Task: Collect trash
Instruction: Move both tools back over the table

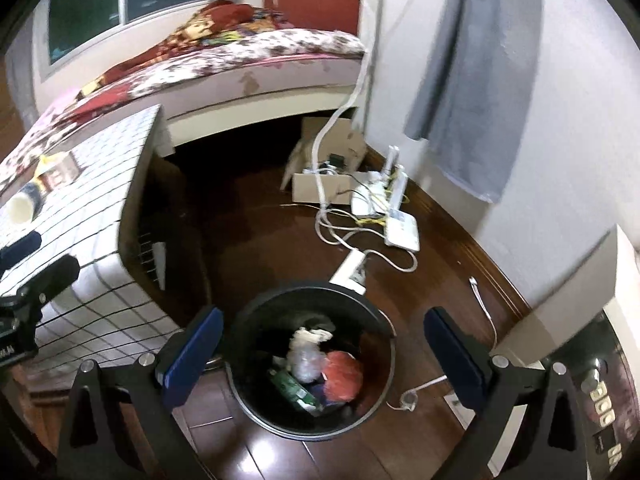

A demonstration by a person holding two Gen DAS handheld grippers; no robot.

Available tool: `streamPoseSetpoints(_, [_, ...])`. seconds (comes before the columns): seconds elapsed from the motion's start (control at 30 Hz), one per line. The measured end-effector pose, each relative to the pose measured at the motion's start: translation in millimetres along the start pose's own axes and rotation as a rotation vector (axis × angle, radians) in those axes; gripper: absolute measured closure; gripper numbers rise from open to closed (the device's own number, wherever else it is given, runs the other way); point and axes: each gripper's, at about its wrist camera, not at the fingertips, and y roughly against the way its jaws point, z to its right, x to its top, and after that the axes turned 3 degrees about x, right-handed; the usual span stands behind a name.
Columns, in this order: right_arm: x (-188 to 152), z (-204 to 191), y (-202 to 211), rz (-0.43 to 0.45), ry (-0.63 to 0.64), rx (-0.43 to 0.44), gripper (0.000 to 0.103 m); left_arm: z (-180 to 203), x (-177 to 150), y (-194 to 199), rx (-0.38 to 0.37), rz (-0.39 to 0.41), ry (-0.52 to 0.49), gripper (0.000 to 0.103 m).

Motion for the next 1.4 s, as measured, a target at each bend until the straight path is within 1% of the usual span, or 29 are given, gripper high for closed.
streamPoseSetpoints(0.1, [7,-20,3,0.024,0.044,0.013,0.001,-22,0,8,0.043,0.012,0.021,0.001])
streamPoseSetpoints(0.27, [22,-54,6,0.056,0.077,0.073,0.001,-58,-3,17,0.095,0.019,0.063,0.001])
streamPoseSetpoints(0.53, [38,-119,0,0.084,0.126,0.18,0.001,-136,-11,33,0.191,0.042,0.147,0.001])
streamPoseSetpoints(0.63, [42,-144,-5,0.068,0.148,0.21,0.001,-165,-17,40,0.223,0.047,0.192,0.002])
streamPoseSetpoints(0.67, [44,-152,-8,0.06,0.156,0.203,0.001,-176,-19,41,0.233,0.046,0.208,0.002])
streamPoseSetpoints(0.7, [46,-157,-9,0.053,0.157,0.201,0.001,-189,-22,42,0.243,0.042,0.227,0.002])
streamPoseSetpoints(0.8, [53,-173,-15,0.028,0.131,0.237,0.001,-213,-28,43,0.272,0.031,0.258,0.002])
streamPoseSetpoints(0.87, [57,-183,-15,0.041,0.134,0.24,0.001,-226,-28,42,0.302,0.03,0.268,0.002])
streamPoseSetpoints(0.97, [63,-200,-21,0.035,0.147,0.263,0.001,-239,-24,37,0.333,0.028,0.278,0.002])
streamPoseSetpoints(1.03, [70,-213,-27,0.029,0.165,0.288,0.001,-248,-19,28,0.345,0.023,0.287,0.002])
streamPoseSetpoints(1.17, [81,-234,-36,0.036,0.203,0.301,0.001,-258,-7,10,0.362,0.017,0.299,0.002])
streamPoseSetpoints(1.3, [94,-246,-57,0.024,0.232,0.294,0.001,-265,5,-10,0.375,0.009,0.307,0.002])
streamPoseSetpoints(1.4, [108,-253,-77,0.008,0.248,0.305,0.001,-271,12,-28,0.386,-0.011,0.324,0.002])
